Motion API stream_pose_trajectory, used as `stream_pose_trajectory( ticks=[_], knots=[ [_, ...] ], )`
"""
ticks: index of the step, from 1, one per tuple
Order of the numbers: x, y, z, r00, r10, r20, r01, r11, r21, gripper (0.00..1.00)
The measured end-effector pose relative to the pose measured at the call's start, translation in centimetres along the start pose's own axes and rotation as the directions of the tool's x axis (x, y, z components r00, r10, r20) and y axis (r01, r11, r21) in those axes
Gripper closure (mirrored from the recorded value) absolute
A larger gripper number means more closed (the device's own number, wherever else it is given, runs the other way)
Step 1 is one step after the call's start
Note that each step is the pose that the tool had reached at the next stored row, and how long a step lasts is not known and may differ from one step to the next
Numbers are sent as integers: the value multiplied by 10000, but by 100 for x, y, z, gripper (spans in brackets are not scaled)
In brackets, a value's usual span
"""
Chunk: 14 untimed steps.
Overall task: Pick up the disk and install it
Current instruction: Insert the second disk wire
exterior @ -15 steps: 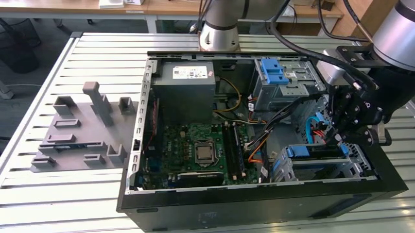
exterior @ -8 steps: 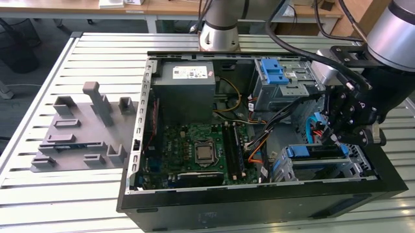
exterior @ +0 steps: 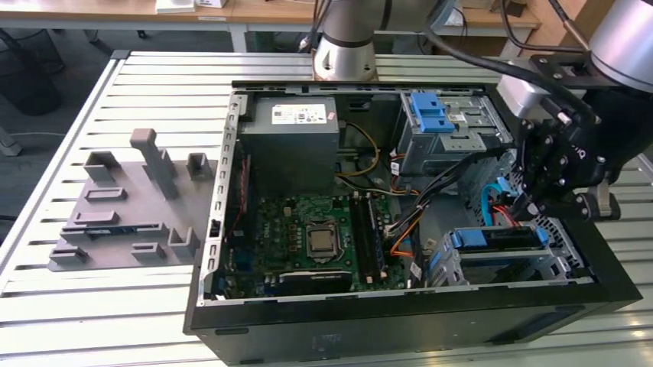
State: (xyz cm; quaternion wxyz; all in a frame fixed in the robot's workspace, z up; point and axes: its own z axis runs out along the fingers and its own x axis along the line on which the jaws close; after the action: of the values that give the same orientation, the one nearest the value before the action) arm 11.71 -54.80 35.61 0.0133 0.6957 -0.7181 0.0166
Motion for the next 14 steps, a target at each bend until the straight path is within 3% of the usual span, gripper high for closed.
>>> stream_pose_trajectory(
  ticks=[7,14],
  knots=[
    [9,7,-204,10000,1,1,-1,10000,-1,89],
    [15,118,-257,10000,0,2,0,10000,1,89]
  ],
)
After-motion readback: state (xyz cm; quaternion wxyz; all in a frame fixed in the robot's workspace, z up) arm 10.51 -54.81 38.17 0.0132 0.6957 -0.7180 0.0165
